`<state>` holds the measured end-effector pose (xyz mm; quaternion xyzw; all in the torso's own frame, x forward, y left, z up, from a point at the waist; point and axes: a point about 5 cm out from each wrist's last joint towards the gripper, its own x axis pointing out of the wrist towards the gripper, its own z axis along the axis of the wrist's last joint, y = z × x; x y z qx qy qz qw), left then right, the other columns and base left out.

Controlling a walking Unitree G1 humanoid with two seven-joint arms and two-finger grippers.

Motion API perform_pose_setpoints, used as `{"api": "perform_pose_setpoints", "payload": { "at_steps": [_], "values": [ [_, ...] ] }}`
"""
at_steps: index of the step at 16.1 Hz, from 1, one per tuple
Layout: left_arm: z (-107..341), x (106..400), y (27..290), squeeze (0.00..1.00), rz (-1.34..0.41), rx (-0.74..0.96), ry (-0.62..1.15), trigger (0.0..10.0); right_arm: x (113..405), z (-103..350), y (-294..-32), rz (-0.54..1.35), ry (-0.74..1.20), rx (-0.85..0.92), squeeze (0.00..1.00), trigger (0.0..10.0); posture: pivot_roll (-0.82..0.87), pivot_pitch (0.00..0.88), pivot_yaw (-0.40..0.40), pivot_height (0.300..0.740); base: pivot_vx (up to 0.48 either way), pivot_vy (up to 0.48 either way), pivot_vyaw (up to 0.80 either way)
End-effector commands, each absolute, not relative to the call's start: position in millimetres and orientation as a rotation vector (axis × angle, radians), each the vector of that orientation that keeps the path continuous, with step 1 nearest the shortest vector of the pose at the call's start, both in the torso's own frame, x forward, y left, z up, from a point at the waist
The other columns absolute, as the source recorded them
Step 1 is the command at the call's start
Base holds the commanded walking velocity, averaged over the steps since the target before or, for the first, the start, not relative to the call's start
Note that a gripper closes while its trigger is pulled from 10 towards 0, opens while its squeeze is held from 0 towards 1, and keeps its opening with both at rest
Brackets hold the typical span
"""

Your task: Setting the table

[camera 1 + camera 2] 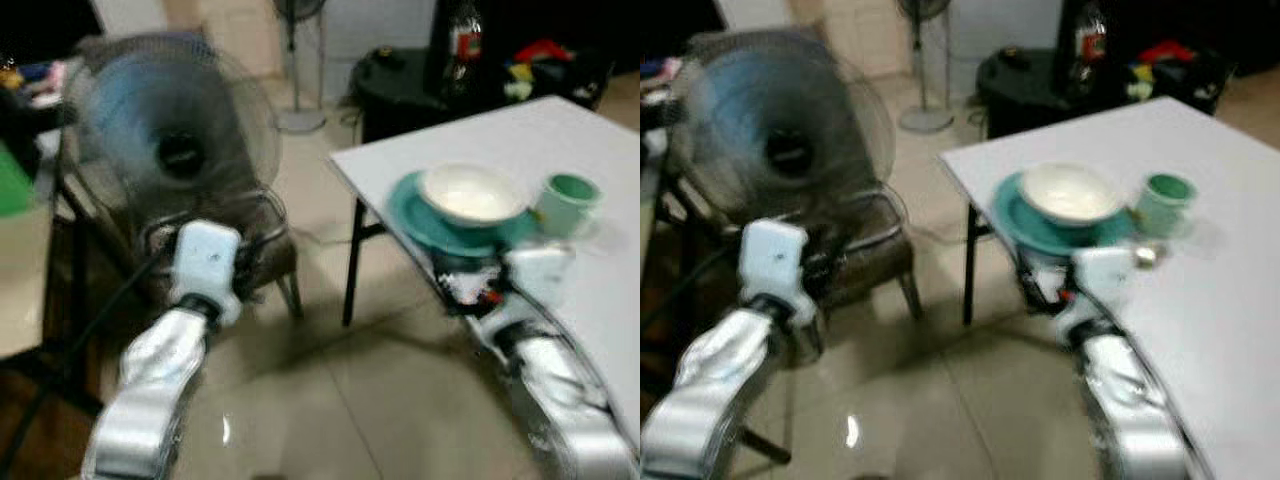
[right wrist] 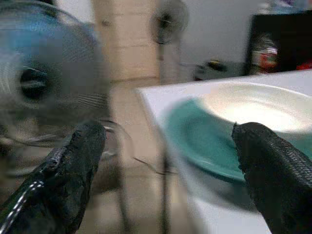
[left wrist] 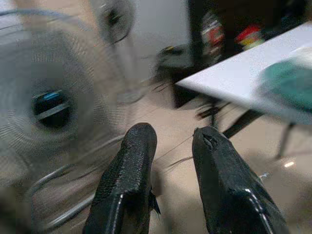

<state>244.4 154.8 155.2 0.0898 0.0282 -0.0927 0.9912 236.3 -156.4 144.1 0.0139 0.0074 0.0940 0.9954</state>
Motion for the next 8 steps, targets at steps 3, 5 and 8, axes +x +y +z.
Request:
{"api": "perform_pose_setpoints", "payload": {
  "at_steps": [3,5,8],
  "values": [
    [157.5,247.4,154.3,0.0,-0.179,0.172,0.05,10.0,235.3,145.9,-161.5,0.201,0.024,-0.001,1.0,10.0,0.1,0.0,0.05,0.74,0.0,0.322,0.0],
    [155.6,248.6,153.4,0.0,-0.177,0.169,0.054,10.0,234.1,144.2,-162.0,0.209,0.029,-0.004,1.0,10.0,0.09,0.0,0.048,0.74,0.0,0.321,0.0],
    [156.0,250.3,152.3,0.0,-0.176,0.164,0.049,10.0,237.6,146.3,-160.8,0.236,0.018,-0.017,0.99,10.0,0.09,0.0,0.042,0.74,0.0,0.321,0.0]
  ]
}}
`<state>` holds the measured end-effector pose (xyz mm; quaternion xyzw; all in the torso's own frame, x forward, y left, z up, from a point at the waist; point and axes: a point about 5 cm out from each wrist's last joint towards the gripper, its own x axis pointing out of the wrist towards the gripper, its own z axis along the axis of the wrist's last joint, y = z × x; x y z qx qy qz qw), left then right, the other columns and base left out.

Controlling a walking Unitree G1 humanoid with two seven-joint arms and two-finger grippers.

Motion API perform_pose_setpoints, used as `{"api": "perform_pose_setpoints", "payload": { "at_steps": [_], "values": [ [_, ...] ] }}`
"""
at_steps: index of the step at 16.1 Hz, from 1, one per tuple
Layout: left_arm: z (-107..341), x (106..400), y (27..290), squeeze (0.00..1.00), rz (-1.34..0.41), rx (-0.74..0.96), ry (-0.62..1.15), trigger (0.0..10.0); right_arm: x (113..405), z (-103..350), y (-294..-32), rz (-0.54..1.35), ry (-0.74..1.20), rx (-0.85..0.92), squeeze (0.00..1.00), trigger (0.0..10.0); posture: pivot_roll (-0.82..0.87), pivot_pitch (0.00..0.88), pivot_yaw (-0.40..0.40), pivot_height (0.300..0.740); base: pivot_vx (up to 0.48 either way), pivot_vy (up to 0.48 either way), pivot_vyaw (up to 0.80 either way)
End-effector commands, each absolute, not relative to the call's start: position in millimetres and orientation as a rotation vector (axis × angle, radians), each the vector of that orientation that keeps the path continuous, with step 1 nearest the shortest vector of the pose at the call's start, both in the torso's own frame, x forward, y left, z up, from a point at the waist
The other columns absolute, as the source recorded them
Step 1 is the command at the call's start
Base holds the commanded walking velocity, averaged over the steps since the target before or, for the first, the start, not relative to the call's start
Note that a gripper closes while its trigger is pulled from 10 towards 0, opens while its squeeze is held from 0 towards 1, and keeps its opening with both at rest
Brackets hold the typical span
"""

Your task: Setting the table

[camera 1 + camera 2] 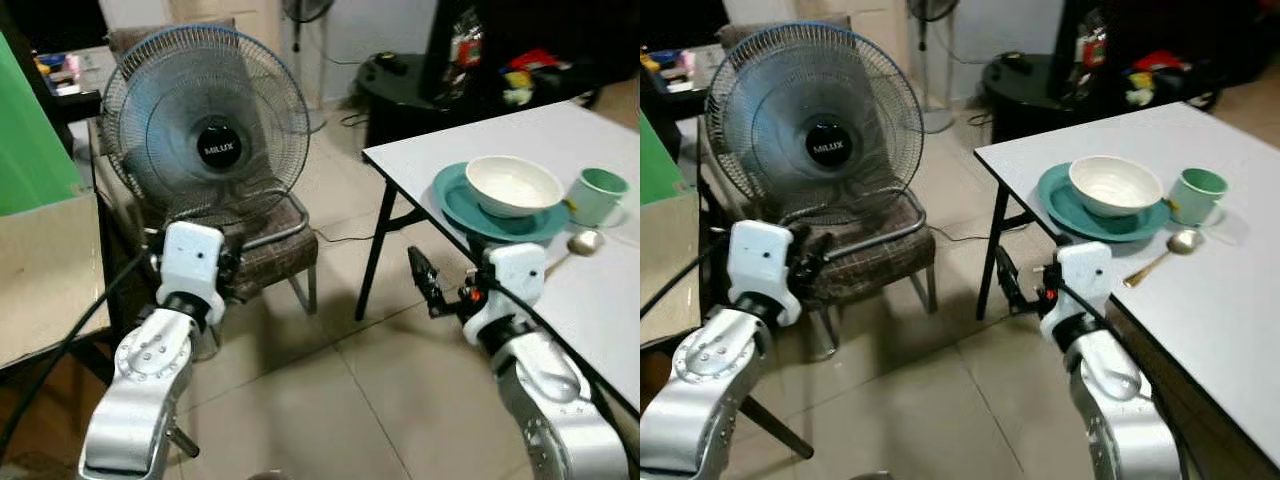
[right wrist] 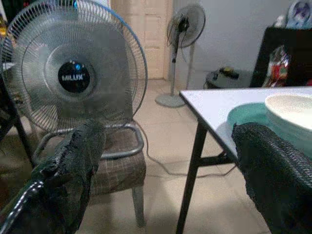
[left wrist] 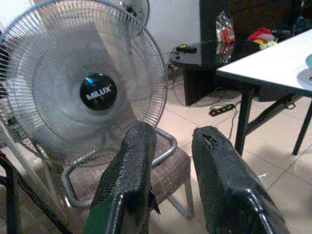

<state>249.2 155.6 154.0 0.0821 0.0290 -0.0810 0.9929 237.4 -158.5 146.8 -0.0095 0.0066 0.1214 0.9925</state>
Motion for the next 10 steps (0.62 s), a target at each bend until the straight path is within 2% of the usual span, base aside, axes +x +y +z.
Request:
{"api": "perform_pose_setpoints", "payload": {
  "at_steps": [1,4,10],
  "values": [
    [156.3,250.7,152.3,0.0,-0.173,0.163,0.046,10.0,238.9,146.3,-161.1,0.237,0.015,-0.019,0.99,10.0,0.1,0.0,0.04,0.74,0.0,0.319,0.0],
    [158.5,251.7,152.3,0.0,-0.17,0.167,0.036,10.0,244.3,147.7,-160.4,0.24,0.007,-0.007,0.99,10.0,0.11,0.0,0.04,0.74,0.0,0.322,0.0],
    [158.7,251.4,154.2,0.0,-0.168,0.174,0.038,10.0,243.6,145.5,-155.8,0.263,0.012,0.003,0.99,10.0,0.11,0.0,0.043,0.74,0.0,0.322,0.76]
  ]
}}
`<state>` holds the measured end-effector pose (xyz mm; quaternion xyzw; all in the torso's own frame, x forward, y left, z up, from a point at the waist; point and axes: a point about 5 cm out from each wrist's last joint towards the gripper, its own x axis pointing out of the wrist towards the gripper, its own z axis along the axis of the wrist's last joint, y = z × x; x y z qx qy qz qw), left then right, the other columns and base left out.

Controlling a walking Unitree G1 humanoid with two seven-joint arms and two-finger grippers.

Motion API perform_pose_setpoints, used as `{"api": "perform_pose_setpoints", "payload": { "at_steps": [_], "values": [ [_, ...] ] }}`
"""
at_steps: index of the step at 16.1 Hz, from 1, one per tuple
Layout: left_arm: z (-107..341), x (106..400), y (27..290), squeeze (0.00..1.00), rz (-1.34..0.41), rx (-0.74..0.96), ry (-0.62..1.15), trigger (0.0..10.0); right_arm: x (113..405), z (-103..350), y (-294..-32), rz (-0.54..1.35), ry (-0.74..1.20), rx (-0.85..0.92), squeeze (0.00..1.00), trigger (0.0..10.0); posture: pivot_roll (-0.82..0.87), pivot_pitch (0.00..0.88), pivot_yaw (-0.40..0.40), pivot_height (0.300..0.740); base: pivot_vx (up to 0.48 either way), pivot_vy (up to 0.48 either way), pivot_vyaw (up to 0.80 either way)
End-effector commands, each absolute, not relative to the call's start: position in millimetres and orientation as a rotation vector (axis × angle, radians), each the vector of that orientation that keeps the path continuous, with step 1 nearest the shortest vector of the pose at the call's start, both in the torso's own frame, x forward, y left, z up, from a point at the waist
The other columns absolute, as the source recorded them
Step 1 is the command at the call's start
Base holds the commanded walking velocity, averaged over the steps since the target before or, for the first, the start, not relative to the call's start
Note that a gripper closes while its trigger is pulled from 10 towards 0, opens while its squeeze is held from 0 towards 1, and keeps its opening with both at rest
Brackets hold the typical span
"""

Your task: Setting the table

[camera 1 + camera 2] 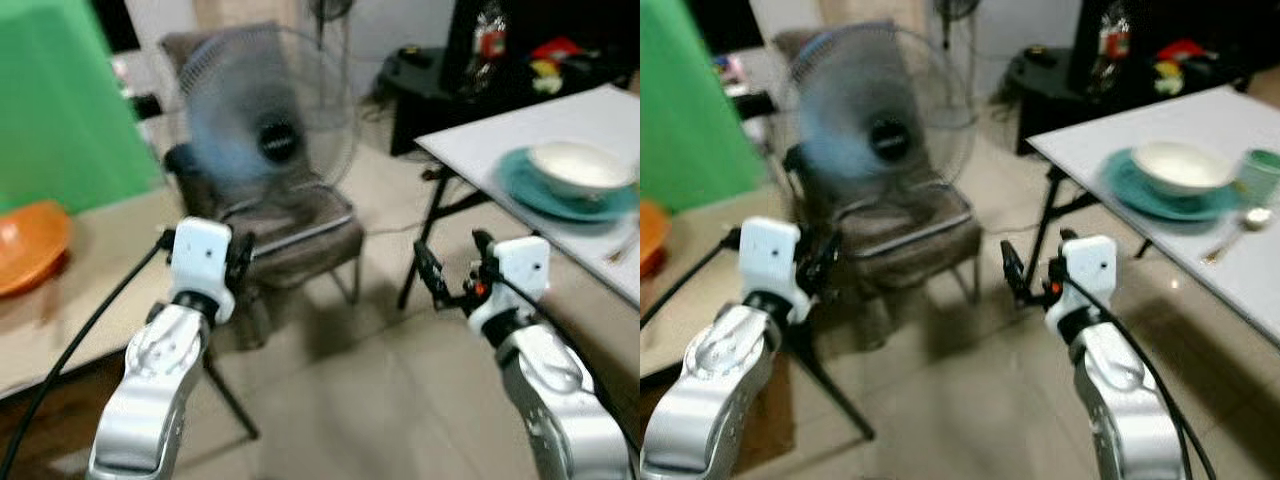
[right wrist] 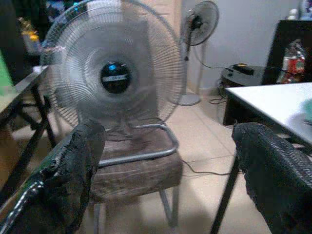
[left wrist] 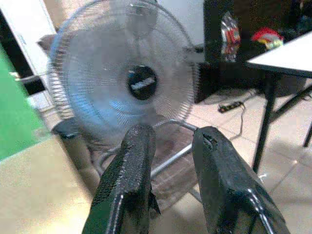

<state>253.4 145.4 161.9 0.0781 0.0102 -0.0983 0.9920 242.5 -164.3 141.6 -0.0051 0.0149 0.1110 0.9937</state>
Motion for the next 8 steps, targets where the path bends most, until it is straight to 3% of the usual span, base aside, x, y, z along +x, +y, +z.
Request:
{"api": "perform_pose_setpoints", "payload": {
  "at_steps": [1,6,8],
  "values": [
    [158.8,251.4,154.6,0.0,-0.166,0.177,0.039,10.0,245.2,145.0,-155.1,0.27,0.013,0.003,1.0,10.0,0.11,0.0,0.042,0.74,0.0,0.315,0.8],
    [159.6,250.7,156.3,0.0,-0.16,0.179,0.038,10.0,249.6,146.9,-153.7,0.286,0.007,0.009,0.99,10.0,0.12,0.0,0.042,0.74,0.0,0.299,0.8],
    [160.5,251.6,156.5,0.0,-0.159,0.19,0.031,10.0,250.5,147.3,-154.1,0.284,0.004,0.014,1.0,10.0,0.12,0.0,0.041,0.74,0.0,0.12,0.8]
  ]
}}
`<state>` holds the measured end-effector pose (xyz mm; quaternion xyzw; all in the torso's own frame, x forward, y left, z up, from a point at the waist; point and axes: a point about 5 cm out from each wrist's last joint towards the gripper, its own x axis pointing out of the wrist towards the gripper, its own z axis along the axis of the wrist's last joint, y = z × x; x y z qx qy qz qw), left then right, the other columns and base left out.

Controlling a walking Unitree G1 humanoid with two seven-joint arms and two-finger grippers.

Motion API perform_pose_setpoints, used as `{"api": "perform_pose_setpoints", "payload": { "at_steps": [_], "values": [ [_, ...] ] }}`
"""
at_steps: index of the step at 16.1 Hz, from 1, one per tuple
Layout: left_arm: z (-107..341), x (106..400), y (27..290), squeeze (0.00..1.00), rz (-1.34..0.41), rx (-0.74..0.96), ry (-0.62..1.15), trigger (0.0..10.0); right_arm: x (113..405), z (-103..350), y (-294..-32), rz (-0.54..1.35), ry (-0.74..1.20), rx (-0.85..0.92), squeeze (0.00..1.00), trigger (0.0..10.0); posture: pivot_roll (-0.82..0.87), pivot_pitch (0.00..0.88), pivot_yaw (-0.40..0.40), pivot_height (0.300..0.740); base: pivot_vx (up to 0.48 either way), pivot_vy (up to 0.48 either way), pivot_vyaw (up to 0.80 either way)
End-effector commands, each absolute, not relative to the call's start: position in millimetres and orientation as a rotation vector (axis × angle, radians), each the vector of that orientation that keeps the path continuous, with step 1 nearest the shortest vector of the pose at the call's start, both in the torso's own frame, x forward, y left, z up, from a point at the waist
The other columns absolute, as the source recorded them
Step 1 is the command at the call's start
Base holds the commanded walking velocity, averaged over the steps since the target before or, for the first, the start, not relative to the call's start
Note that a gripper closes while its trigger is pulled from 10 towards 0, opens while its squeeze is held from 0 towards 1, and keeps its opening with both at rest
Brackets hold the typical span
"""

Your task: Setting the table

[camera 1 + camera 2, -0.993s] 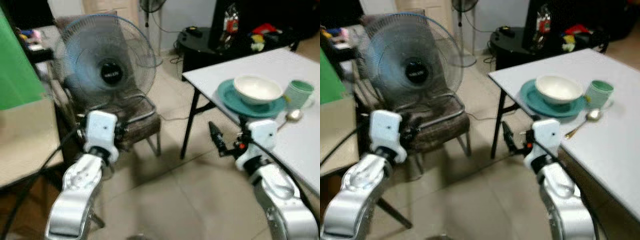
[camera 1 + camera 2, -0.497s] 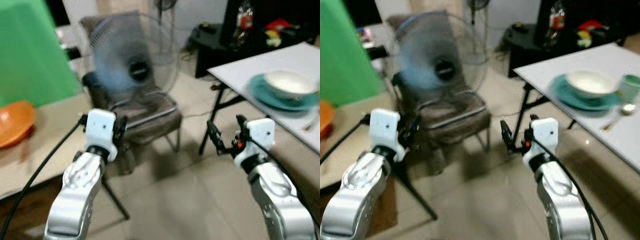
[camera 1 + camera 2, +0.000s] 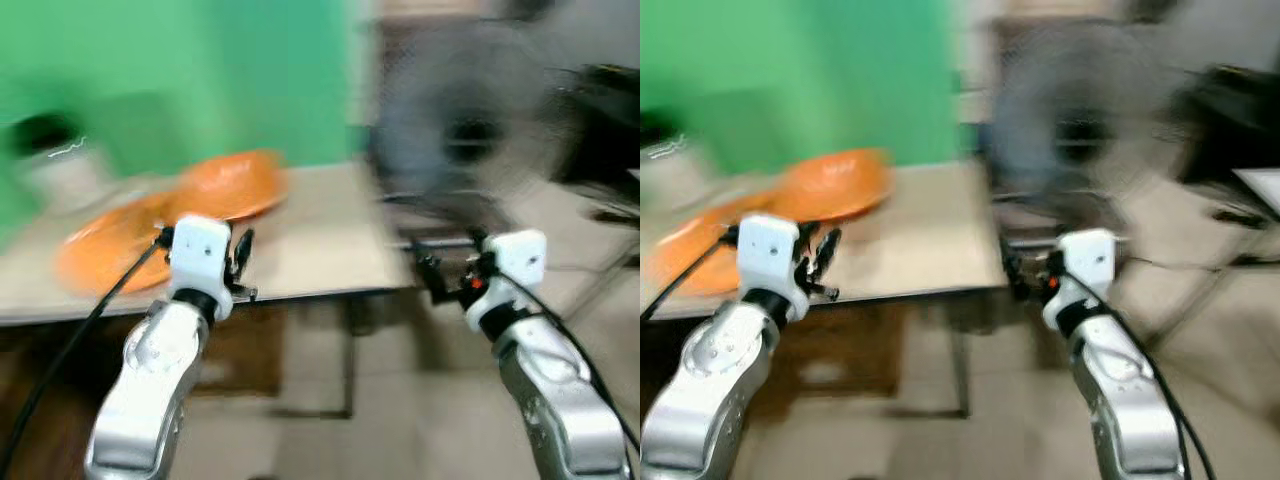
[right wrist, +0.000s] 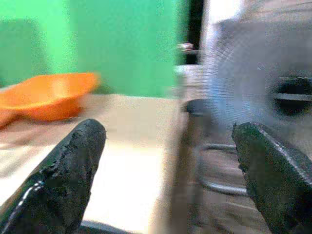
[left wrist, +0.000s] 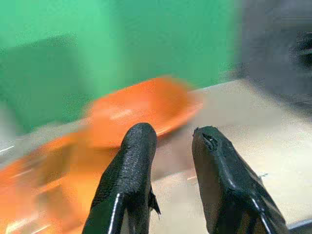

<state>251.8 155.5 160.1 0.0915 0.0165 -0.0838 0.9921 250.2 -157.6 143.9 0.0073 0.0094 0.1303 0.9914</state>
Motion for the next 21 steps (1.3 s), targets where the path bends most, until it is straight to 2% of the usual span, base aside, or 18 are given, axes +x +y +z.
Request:
{"api": "perform_pose_setpoints", "payload": {
  "at_steps": [1,4,6,7,8,9,10,17,19,21],
  "values": [
    [162,253,158,0.0,-0.148,0.202,0.02,10.0,251,147,-154,0.282,0.004,0.019,0.99,10.0,0.12,0.0,0.041,0.74,0.0,0.0,0.8],
    [164,257,160,0.0,-0.112,0.182,0.009,10.0,254,149,-154,0.278,0.002,0.049,0.99,10.0,0.12,0.0,0.041,0.74,0.0,0.0,0.8],
    [164,259,161,0.0,-0.107,0.2,0.009,10.0,256,148,-156,0.248,0.016,0.088,0.93,10.0,0.12,0.0,0.036,0.74,0.0,0.0,0.0],
    [164,260,162,0.0,-0.106,0.215,0.011,10.0,259,147,-157,0.233,0.031,0.12,0.61,10.0,0.12,0.0,0.035,0.74,0.0,0.0,0.0],
    [164,260,162,0.0,-0.108,0.213,0.008,10.0,260,147,-157,0.229,0.03,0.125,0.43,10.0,0.12,0.0,0.035,0.74,0.0,0.0,0.0],
    [163,260,162,0.0,-0.117,0.199,0.007,10.0,260,149,-157,0.239,0.018,0.128,0.1,10.0,0.12,0.0,0.033,0.74,0.0,0.0,0.0],
    [163,260,161,0.0,-0.12,0.197,0.006,10.0,260,150,-157,0.234,0.01,0.098,0.0,10.0,0.12,0.0,0.032,0.74,0.0,0.0,0.0],
    [163,260,156,0.0,-0.162,0.202,-0.001,10.0,266,145,-161,0.175,0.042,0.131,0.0,10.0,0.12,0.0,0.037,0.74,0.28,0.0,0.0],
    [164,261,155,0.0,-0.172,0.202,-0.005,10.0,268,148,-163,0.171,0.025,0.078,0.0,10.0,0.12,0.0,0.039,0.74,0.326,0.0,0.0],
    [166,262,155,0.0,-0.172,0.204,-0.01,10.0,269,150,-160,0.186,0.014,0.068,0.0,10.0,0.12,0.0,0.043,0.74,0.368,0.0,0.8]
  ]
}}
